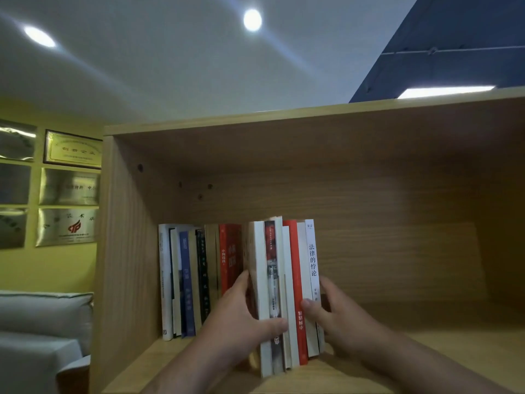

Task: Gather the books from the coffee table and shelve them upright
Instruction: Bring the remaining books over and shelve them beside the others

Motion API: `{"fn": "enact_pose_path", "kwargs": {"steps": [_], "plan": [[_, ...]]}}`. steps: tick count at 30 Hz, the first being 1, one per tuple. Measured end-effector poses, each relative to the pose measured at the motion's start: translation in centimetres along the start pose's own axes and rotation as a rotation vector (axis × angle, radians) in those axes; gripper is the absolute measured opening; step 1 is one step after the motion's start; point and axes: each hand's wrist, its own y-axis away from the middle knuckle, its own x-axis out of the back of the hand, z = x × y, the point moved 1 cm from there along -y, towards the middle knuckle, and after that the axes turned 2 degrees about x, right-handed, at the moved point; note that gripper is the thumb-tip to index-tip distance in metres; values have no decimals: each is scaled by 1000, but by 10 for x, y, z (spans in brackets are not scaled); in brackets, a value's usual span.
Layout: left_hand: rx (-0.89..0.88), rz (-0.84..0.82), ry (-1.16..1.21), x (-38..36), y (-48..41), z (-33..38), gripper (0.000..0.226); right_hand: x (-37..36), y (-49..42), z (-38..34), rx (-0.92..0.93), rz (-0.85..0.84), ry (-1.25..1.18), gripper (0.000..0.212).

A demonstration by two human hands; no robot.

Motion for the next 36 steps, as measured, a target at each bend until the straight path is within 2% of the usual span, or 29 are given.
{"fn": "enact_pose_path", "kwargs": {"steps": [3, 5, 10, 13, 16, 18, 20, 23, 29, 34, 36], "plan": [[20, -43, -1, 7, -4, -4, 73, -4, -2, -3, -16, 11, 59, 63], [44, -33, -39, 11, -5, -7, 73, -8, -5, -7, -38, -5, 72, 62], [8, 174, -209, 11, -13, -21, 71, -18, -18, -13, -90, -58, 108, 37], [-64, 299, -479, 13, -16, -25, 65, -21, -26, -18, -71, -154, 162, 25], [-90, 406, -924, 19, -24, -28, 92, -29, -38, -15, -81, -196, 194, 30], [-63, 407, -1081, 27, -31, -32, 118, -37, -48, -10, -97, -167, 204, 40], [-60, 339, -1083, 32, -41, -40, 128, -44, -58, -2, -111, -131, 209, 53], [-182, 228, -1000, 32, -51, -51, 125, -47, -67, 3, -116, -90, 189, 55], [-291, 209, -1070, 31, -58, -57, 117, -48, -77, 11, -111, -2, 181, 67], [-458, 217, -1145, 33, -58, -59, 113, -45, -77, 13, -56, -43, 204, 67], [-416, 185, -1139, 33, -58, -60, 110, -47, -76, 18, -6, -16, 250, 67]]}}
